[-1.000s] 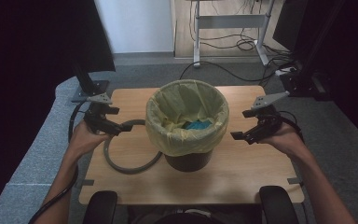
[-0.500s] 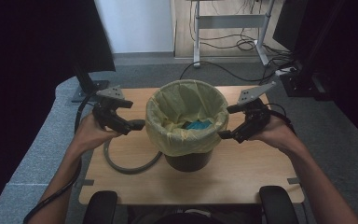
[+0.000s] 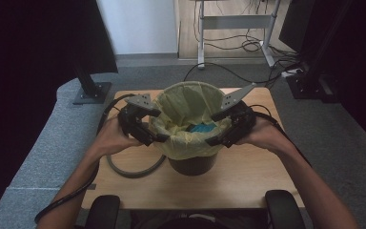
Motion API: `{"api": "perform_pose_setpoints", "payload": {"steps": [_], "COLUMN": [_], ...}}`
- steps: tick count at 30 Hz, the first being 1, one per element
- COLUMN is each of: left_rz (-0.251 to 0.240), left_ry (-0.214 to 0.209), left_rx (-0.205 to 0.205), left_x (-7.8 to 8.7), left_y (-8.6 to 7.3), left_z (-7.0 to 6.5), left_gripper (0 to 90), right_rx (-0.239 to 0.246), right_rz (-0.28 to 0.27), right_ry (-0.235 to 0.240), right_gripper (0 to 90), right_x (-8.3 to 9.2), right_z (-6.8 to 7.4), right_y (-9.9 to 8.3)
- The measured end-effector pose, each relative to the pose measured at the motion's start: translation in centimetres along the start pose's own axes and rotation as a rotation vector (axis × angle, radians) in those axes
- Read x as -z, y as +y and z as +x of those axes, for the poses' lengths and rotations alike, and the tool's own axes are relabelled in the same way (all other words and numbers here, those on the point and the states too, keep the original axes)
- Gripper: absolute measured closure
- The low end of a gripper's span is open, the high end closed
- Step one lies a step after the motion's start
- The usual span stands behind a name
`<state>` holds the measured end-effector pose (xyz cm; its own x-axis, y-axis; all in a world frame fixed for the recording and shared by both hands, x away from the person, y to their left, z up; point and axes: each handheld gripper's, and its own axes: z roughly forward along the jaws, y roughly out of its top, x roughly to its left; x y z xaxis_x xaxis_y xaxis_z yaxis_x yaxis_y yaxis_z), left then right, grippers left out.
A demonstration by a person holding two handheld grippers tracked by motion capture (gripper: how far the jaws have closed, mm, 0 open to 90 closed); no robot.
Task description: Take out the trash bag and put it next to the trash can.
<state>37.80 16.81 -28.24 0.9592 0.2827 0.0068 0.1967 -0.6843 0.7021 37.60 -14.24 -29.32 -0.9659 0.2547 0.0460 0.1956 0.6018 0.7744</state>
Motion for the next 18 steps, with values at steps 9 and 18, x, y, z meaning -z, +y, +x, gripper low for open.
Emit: {"api": "perform_pose_setpoints", "payload": {"steps": [9,18], "left_rz": [-0.016,-0.067], "left_ry": [-0.079,-0.114], "left_rx": [0.0,0.015], "left_x": [-0.1,0.9], "left_y": [-0.7,-0.4], "left_z": [0.2,0.4], "left_gripper": [41.0,78.7], "right_rx": [0.017,0.017], "right_rz": [0.04,0.008], "right_ry": [0.081,0.095], "right_gripper": [52.6,88.8], "right_x": [-0.6,0.9], "right_z": [-0.1,0.0], "right_y": [-0.3,0.6]}}
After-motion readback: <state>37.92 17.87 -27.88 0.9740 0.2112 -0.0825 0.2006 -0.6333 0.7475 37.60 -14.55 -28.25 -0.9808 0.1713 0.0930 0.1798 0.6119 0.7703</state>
